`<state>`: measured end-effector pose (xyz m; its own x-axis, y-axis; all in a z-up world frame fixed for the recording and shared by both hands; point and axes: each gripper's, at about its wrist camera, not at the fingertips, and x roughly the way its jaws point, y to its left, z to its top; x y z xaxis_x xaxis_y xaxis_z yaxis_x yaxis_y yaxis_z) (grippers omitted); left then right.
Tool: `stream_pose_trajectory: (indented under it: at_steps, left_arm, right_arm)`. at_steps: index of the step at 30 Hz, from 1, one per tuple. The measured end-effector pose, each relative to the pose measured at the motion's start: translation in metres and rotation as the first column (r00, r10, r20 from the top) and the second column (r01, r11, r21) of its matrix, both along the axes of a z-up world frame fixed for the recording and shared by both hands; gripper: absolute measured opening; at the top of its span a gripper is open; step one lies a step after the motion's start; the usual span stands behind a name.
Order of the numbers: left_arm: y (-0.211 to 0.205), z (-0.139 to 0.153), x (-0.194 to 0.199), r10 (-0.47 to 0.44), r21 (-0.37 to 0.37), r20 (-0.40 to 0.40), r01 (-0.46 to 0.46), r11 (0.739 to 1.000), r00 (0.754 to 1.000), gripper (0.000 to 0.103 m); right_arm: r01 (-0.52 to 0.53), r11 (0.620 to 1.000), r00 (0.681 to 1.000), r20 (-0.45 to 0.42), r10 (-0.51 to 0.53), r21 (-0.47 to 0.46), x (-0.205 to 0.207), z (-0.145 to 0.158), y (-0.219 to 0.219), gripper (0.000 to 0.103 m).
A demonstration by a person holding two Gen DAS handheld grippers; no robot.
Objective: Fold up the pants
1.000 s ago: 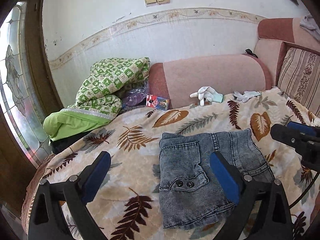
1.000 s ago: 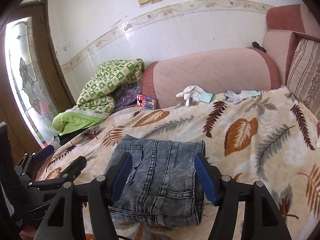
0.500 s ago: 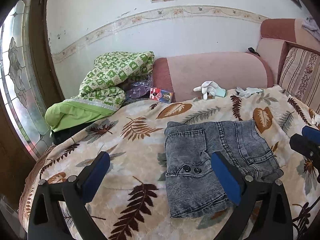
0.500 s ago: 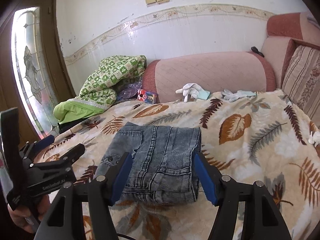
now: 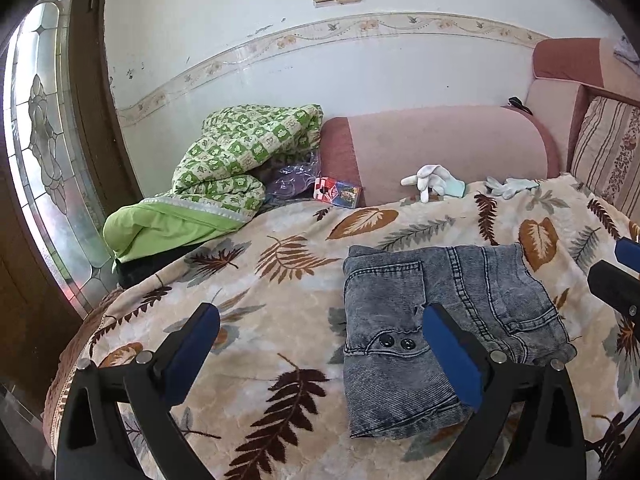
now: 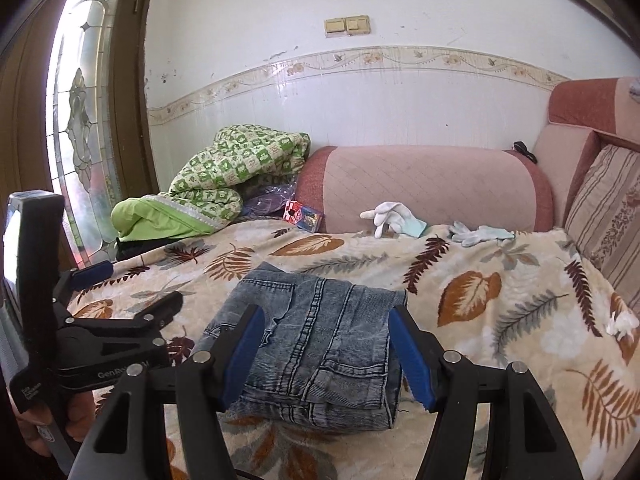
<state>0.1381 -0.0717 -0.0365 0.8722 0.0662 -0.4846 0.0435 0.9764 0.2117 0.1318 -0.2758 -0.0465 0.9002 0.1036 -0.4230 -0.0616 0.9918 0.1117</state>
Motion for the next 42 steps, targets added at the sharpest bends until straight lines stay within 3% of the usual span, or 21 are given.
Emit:
stream_pose_trajectory:
  at_steps: [16,42]
  left_arm:
    - [0.015,0.013,-0.004,0.027,-0.056,0.017,-0.026,0.998,0.999,0.101]
    - [0.032,0.028,-0.018,0.046,-0.115,0.049,-0.040,0.993,0.998,0.101]
  right_arm:
    - [-0.013,0.999,0.996,-0.088,0.016,0.034,0.013,-0.017,0.002,0.068]
    - [-0.048,0.999,0.996,-0.074,0.048,0.007,0.011,-0.011,0.022,0.068]
